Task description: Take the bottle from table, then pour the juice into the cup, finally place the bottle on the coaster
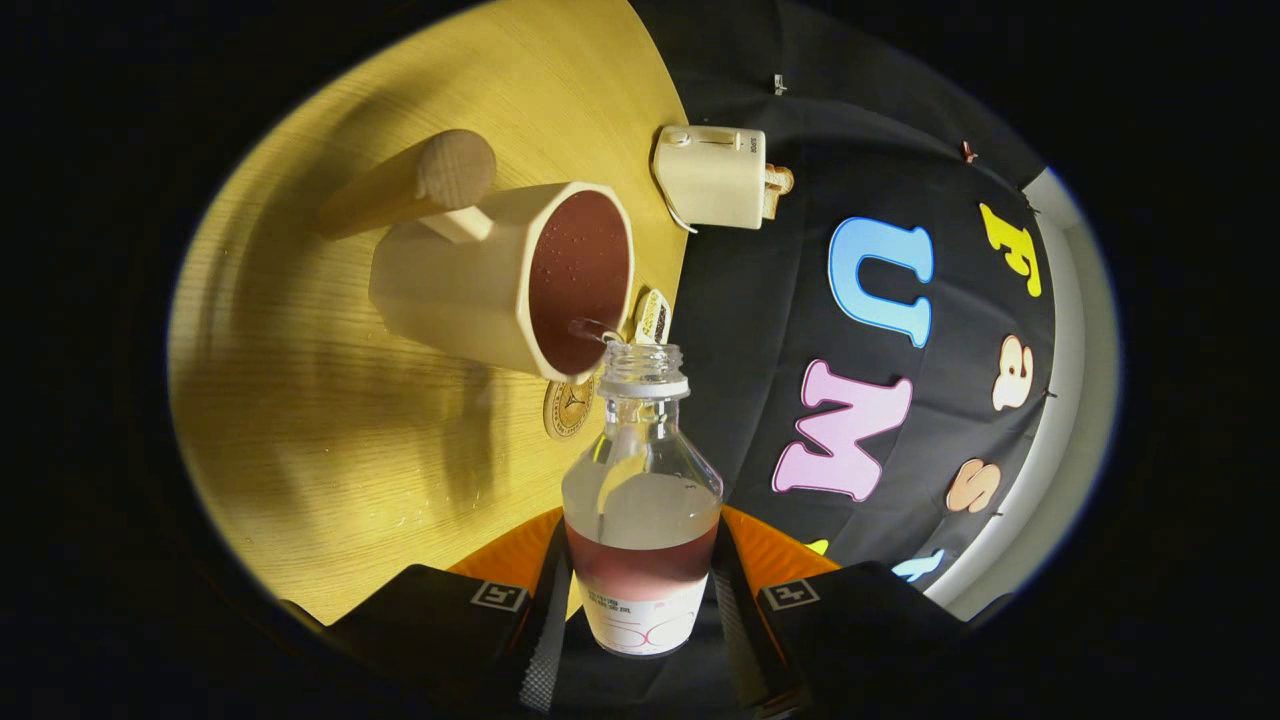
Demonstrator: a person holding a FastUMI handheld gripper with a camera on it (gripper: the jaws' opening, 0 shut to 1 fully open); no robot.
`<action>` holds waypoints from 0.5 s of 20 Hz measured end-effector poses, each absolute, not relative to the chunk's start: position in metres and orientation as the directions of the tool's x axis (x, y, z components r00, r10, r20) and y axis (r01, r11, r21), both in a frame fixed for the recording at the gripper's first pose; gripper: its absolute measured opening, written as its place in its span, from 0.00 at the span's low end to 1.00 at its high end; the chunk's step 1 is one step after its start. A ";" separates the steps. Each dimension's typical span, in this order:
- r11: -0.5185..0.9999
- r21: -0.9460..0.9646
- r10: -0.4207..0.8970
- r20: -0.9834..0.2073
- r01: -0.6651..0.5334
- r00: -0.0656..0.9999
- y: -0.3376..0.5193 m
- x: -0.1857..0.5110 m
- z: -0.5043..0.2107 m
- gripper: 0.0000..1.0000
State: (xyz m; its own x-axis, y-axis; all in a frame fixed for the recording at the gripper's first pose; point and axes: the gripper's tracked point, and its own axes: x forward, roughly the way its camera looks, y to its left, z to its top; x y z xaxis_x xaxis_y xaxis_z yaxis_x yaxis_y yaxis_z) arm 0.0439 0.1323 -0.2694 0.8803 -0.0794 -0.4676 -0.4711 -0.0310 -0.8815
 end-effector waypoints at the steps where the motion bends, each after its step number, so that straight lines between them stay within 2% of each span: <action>1: -0.037 -0.882 -0.077 -0.466 -0.469 0.882 0.132 0.044 -0.269 0.70; 10: -0.100 -0.887 -0.056 -0.447 -0.451 0.893 0.131 0.049 -0.261 0.70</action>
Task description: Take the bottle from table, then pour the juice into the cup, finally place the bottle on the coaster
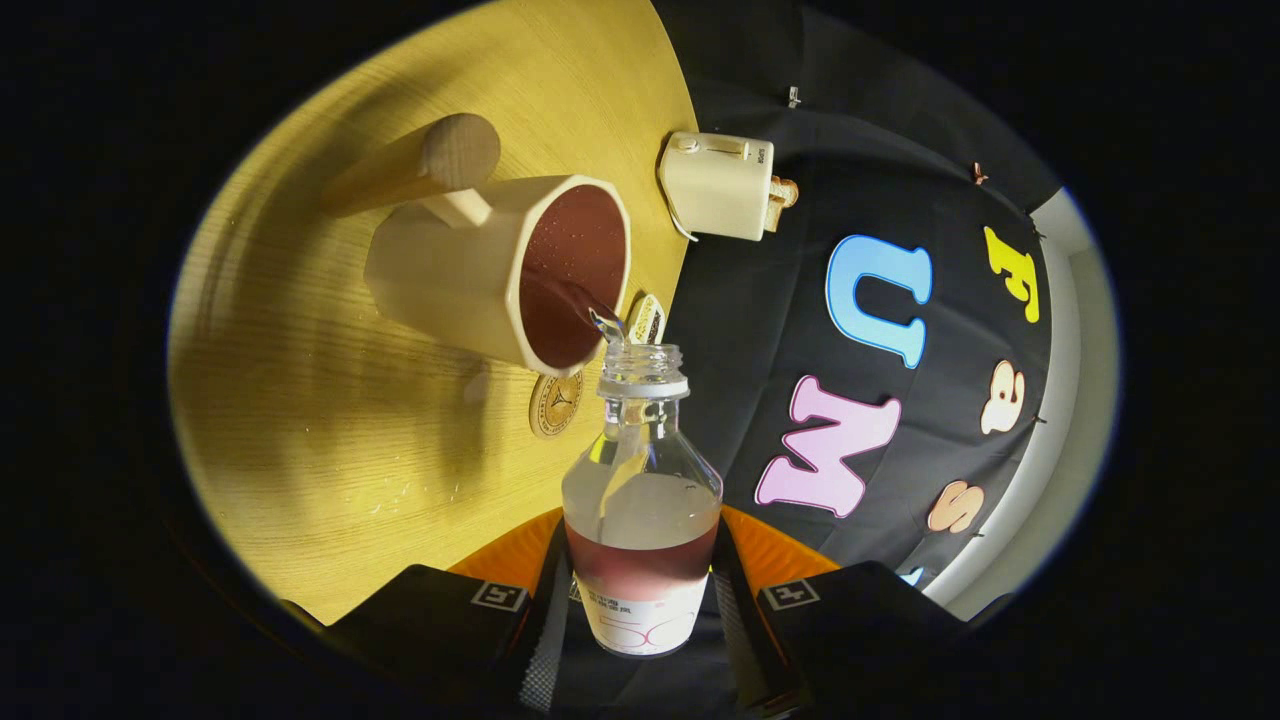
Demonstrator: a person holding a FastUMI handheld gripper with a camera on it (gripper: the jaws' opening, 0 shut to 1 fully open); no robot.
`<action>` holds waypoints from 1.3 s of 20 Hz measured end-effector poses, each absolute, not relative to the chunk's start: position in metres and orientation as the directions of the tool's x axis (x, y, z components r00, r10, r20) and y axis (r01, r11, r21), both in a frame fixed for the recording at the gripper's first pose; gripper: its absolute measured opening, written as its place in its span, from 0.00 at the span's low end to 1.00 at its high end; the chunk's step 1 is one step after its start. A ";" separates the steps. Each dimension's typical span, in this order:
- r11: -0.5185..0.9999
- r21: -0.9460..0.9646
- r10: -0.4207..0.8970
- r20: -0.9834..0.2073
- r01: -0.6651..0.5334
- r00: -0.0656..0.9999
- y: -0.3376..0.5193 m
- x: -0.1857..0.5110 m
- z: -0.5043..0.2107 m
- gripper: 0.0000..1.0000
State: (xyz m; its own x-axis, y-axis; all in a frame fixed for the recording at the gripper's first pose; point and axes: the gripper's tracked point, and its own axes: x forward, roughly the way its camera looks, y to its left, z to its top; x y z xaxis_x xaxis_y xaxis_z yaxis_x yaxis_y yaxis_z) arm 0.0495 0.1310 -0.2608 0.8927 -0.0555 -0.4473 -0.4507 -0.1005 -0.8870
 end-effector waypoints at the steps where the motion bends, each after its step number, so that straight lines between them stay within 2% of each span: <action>1: -0.106 -0.887 -0.054 -0.445 -0.448 0.894 0.131 0.050 -0.260 0.70; 26: -0.287 -0.881 0.024 -0.399 -0.376 0.916 0.138 0.065 -0.243 0.69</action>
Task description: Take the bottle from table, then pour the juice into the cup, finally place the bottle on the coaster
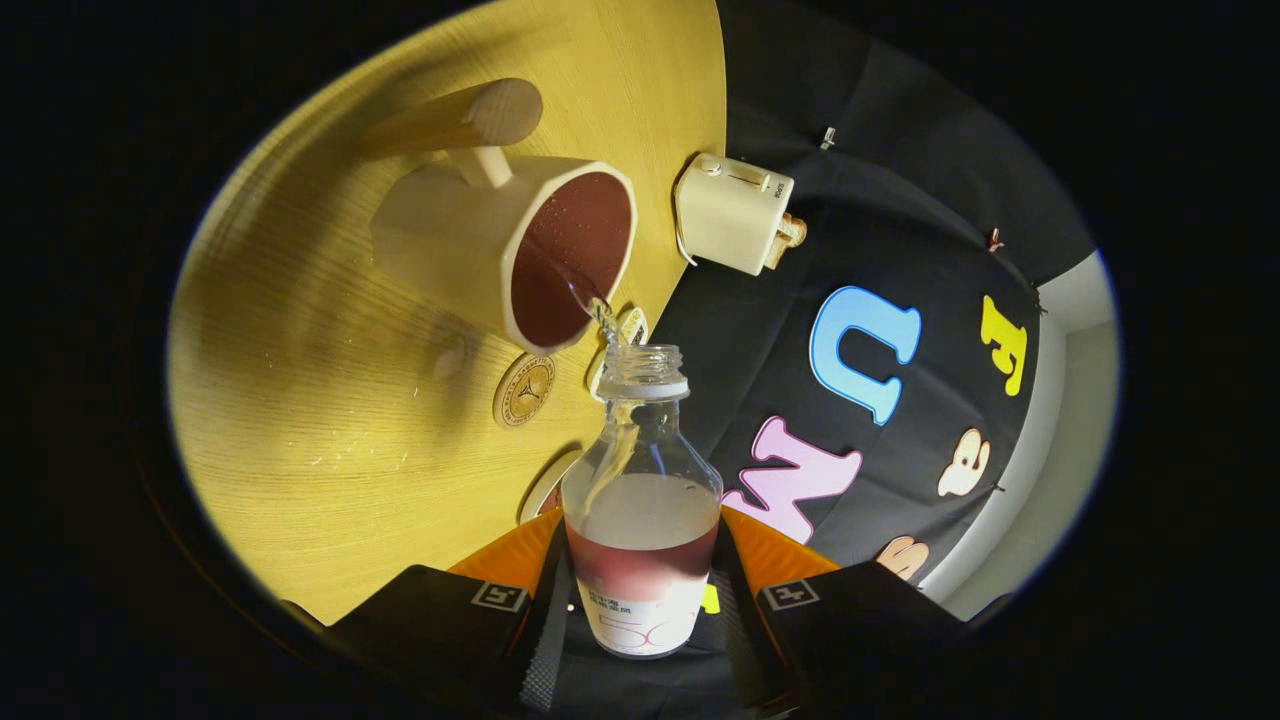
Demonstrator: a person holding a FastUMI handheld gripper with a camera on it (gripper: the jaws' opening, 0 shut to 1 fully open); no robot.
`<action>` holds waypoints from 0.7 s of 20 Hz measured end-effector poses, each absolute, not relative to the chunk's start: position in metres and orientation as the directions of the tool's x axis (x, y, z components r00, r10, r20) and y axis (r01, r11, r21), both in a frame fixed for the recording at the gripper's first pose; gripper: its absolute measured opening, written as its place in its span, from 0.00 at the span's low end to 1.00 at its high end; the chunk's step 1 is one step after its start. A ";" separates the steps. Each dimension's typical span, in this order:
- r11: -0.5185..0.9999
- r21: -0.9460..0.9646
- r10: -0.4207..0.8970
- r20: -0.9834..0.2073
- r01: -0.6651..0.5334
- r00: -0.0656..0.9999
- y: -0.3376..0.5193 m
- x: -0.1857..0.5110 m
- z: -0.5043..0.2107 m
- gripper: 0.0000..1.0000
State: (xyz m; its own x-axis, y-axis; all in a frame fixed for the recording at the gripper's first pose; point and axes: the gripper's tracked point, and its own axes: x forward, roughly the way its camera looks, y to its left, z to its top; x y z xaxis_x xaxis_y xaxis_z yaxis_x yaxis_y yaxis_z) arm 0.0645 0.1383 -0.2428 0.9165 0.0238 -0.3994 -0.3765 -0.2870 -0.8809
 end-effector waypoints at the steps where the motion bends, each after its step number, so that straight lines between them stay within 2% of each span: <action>1: -0.291 -0.881 0.025 -0.397 -0.373 0.918 0.138 0.065 -0.243 0.69; 14: -0.373 -0.867 0.062 -0.379 -0.331 0.923 0.145 0.069 -0.236 0.69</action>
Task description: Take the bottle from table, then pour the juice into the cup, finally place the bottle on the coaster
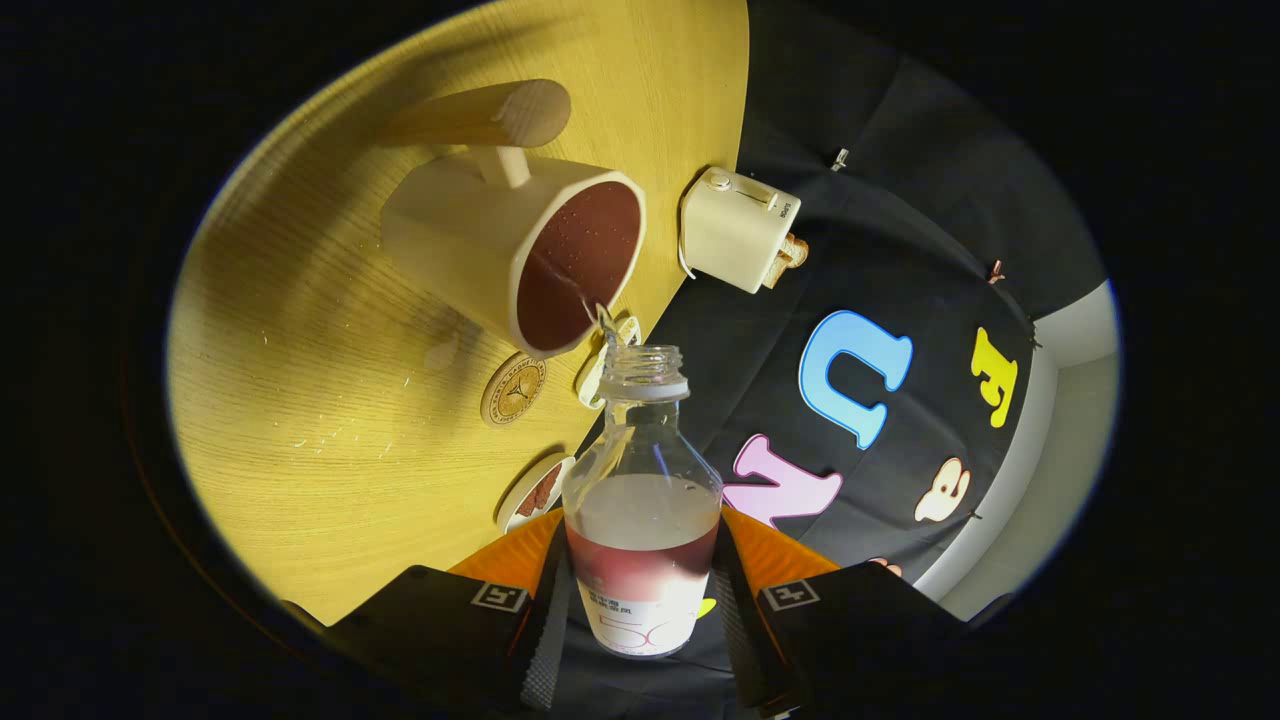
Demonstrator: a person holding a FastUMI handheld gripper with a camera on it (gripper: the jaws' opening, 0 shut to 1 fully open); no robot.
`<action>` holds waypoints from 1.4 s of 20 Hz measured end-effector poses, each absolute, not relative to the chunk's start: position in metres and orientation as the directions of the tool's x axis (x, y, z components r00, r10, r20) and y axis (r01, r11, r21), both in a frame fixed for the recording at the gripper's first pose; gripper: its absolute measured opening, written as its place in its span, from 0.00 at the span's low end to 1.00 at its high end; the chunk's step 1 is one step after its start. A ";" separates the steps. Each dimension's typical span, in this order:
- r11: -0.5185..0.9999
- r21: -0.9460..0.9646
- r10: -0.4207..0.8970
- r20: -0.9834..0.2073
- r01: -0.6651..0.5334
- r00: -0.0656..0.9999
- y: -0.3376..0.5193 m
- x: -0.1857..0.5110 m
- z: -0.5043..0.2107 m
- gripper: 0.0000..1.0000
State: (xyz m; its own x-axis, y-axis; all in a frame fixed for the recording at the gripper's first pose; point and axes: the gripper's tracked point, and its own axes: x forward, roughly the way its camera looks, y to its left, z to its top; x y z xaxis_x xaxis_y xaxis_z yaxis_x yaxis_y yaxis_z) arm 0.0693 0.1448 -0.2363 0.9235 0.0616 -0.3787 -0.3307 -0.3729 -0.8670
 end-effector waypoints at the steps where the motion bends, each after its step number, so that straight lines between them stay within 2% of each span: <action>1: -0.382 -0.864 0.063 -0.377 -0.327 0.924 0.146 0.070 -0.236 0.69; 18: -0.532 -0.814 0.157 -0.368 -0.236 0.917 0.165 0.070 -0.229 0.69; 28: -0.547 -0.802 0.165 -0.382 -0.238 0.909 0.167 0.069 -0.229 0.69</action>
